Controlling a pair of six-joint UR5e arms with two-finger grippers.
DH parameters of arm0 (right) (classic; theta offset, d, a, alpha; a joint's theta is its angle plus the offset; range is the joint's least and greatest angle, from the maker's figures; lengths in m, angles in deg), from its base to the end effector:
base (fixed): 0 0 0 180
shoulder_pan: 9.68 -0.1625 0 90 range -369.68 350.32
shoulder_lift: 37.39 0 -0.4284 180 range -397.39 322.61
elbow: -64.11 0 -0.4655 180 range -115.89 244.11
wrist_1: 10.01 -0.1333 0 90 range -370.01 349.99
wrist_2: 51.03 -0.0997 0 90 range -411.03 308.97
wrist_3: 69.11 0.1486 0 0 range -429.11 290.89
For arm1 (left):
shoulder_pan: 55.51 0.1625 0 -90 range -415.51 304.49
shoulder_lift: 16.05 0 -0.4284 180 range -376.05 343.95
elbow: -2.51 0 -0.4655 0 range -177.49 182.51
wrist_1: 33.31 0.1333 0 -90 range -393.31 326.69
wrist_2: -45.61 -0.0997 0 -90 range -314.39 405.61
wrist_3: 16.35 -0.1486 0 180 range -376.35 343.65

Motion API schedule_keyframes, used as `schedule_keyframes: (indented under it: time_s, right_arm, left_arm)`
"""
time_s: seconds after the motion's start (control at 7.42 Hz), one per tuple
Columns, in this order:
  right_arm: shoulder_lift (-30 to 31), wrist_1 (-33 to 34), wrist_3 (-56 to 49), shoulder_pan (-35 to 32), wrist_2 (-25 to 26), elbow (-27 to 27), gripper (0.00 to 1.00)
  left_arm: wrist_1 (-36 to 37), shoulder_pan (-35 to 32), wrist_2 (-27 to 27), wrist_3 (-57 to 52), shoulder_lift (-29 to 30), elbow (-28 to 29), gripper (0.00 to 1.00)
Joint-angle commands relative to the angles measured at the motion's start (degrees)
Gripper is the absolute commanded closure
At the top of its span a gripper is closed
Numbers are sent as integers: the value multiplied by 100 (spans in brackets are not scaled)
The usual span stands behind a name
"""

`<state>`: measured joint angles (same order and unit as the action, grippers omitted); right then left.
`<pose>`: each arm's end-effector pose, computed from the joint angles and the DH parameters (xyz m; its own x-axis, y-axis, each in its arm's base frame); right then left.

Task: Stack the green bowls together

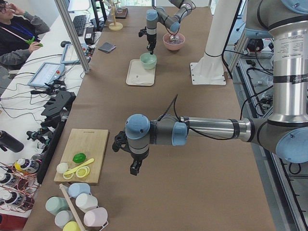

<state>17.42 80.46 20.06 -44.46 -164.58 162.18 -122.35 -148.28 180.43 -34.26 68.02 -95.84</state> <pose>-0.5751 -0.4894 0.2258 0.6070 0.4054 0.6835 -0.2912 0.9137 -0.2833 -0.0538 -0.5212 0.6718 0.6898 0.2915 -0.6627 -0.1722 0.9551 0.2409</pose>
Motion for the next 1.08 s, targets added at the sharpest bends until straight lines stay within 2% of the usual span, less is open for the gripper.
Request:
schedule_keyframes:
  time_s: [0.0, 0.54, 0.67, 0.81, 0.94]
  right_arm:
    - [12, -12, -22, 6, 0, -7, 100]
    - [39, -3, -214, 6, 0, 19, 100]
    - [30, -3, -338, -12, 0, 10, 60]
    - [21, 23, -617, -55, 9, 45, 1]
    - [4, 23, -707, -160, -26, 63, 0]
  left_arm:
    - [0, 5, 0, 15, 4, -8, 1]
    - [0, 5, 0, 15, 4, -26, 1]
    - [0, 5, 0, 24, 4, -17, 1]
    - [0, 5, 0, 24, 4, -17, 1]
    - [0, 5, 0, 24, 4, -9, 1]
